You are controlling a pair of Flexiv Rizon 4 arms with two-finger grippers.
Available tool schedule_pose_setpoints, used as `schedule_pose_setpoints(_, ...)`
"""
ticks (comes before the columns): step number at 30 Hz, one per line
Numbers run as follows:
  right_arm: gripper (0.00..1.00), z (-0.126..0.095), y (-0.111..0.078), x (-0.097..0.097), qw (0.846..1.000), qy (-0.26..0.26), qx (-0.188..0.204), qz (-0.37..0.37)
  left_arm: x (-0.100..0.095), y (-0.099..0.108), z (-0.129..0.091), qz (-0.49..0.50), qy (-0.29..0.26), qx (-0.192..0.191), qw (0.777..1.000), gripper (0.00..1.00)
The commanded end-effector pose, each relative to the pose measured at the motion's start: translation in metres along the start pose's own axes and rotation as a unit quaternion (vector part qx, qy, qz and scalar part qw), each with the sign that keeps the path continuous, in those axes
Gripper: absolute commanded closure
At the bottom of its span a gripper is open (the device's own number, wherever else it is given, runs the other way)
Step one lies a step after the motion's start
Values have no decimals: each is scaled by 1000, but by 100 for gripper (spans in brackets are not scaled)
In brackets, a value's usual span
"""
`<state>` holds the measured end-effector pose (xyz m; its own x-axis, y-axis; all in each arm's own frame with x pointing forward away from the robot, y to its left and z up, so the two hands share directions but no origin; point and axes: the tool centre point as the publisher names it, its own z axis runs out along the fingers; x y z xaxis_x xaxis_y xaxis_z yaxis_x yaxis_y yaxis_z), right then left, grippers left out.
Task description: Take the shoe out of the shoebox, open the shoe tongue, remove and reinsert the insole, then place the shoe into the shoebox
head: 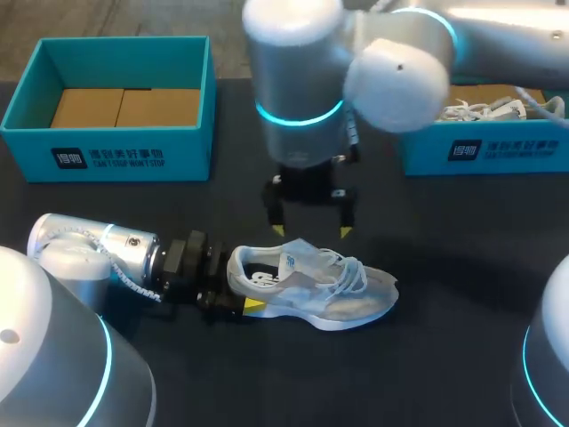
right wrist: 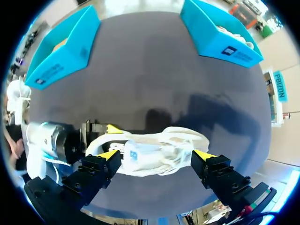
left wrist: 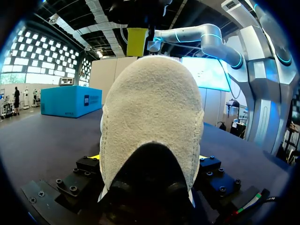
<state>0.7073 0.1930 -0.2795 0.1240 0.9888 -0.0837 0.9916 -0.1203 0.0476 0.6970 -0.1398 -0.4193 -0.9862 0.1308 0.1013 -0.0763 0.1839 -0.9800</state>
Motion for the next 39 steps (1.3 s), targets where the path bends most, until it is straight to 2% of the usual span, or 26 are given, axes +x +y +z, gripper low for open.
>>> schedule_pose_setpoints(1, 0, 3, -12, 22, 999, -52, -3, -3, -4, 5, 1, 0, 1, -1, 1000, 100)
schedule_pose_setpoints(7, 0, 12, -25, 34, 995, -100, 2, 5, -4, 5, 1, 0, 1, -1, 1000, 100)
schedule_pose_setpoints(13, 0, 27, -28, 40, 992, -126, -1, 8, -4, 5, 1, 0, 1, -1, 1000, 100)
schedule_pose_setpoints(20, 0, 41, -29, 41, 988, -153, 1, 22, -4, 5, 1, 0, 1, -1, 1000, 100)
schedule_pose_setpoints(33, 0, 50, -30, 38, 980, -190, -21, 62, -4, 5, 1, 0, 1, -1, 1000, 100)
schedule_pose_setpoints(39, 0, 51, -31, 31, 979, -184, -36, 74, -4, 5, 1, 0, 1, -1, 1000, 100)
